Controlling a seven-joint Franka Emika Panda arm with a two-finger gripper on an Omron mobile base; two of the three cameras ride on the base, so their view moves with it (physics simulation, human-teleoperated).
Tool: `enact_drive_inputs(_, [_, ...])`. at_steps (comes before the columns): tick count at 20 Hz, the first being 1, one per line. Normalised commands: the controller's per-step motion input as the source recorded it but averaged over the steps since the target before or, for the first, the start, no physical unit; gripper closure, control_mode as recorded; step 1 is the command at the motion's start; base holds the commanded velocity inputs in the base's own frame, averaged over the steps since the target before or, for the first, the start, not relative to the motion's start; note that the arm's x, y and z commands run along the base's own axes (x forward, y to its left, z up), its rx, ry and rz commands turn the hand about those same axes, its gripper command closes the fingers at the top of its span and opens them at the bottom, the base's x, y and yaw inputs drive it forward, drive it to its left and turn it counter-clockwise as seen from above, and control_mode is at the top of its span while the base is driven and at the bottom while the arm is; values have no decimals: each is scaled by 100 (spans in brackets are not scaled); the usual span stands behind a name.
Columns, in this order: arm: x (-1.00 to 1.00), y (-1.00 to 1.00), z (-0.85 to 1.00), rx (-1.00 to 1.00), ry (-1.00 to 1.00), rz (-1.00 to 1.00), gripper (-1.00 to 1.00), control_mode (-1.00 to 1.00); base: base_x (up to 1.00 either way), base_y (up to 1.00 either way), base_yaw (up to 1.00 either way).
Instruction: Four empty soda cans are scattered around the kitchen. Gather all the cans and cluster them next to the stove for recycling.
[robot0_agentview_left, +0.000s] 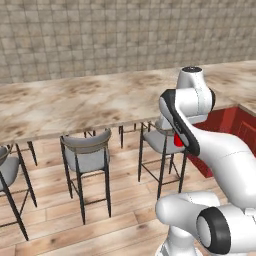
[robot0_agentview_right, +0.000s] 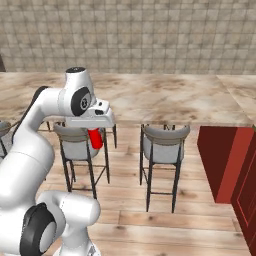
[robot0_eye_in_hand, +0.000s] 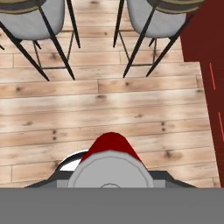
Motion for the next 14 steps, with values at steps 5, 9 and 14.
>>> enact_drive_inputs(5, [0, 0, 0, 0, 0, 0, 100, 100, -26, -58, -8])
enact_drive_inputs(9, [0, 0, 0, 0, 0, 0, 100, 100, -22, -43, 6])
enact_drive_inputs(14, [0, 0, 0, 0, 0, 0, 100, 100, -34, -7, 34])
